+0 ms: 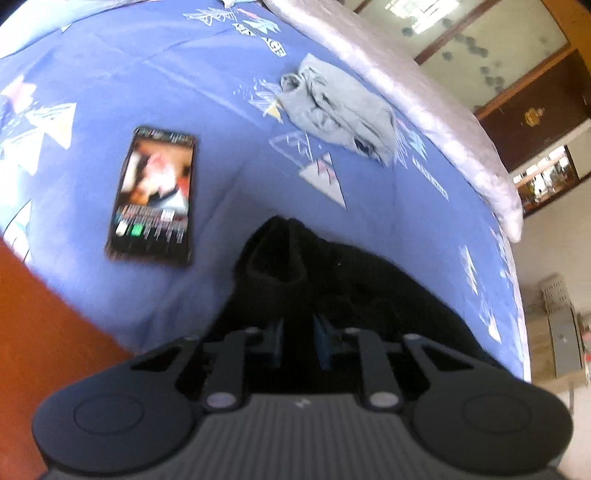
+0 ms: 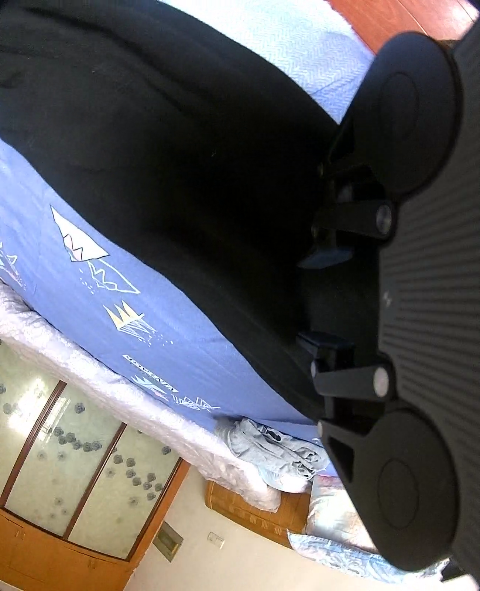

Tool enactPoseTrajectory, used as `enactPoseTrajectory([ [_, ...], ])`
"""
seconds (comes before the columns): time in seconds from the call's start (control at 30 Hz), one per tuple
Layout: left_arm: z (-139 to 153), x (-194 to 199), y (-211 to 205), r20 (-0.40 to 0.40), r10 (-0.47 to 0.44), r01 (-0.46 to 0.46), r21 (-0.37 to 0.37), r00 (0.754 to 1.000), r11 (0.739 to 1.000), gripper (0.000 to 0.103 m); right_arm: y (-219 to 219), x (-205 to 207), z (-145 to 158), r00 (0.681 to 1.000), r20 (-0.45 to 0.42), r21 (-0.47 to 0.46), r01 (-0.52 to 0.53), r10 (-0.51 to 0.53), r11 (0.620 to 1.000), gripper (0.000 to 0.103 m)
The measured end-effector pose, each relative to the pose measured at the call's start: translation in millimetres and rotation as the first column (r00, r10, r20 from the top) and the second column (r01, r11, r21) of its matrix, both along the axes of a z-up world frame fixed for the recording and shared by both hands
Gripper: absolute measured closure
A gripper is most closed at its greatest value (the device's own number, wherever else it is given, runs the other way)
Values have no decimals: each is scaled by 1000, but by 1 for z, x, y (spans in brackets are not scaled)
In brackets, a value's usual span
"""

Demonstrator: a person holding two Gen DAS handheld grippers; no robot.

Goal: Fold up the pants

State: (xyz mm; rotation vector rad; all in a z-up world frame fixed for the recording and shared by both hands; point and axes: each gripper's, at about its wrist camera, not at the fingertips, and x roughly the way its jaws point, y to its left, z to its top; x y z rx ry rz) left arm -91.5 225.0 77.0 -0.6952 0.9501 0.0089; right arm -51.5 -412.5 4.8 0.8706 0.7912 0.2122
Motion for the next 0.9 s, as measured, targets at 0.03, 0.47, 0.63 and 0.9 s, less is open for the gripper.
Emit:
enactPoseTrajectory([
  [0.03, -3, -8, -2, -14, -4, 4, 1, 1000, 1000, 86, 1, 0, 0, 1000, 1, 0, -1, 1, 1000, 63],
  [0.47, -111, -4, 3, -246, 106, -152, -175, 964, 973, 12, 0, -12, 21, 997, 68, 55, -49, 45, 997, 59],
  [0.63, -117, 6, -2, -170, 68, -110, -251, 983, 962, 52, 94, 19, 80, 900, 207, -71, -377, 384, 923, 53],
  [0.9, -120, 3, -5, -129, 69, -100, -256, 989, 962, 63, 365, 67, 114, 326, 161, -420, -831, 931, 364, 17],
])
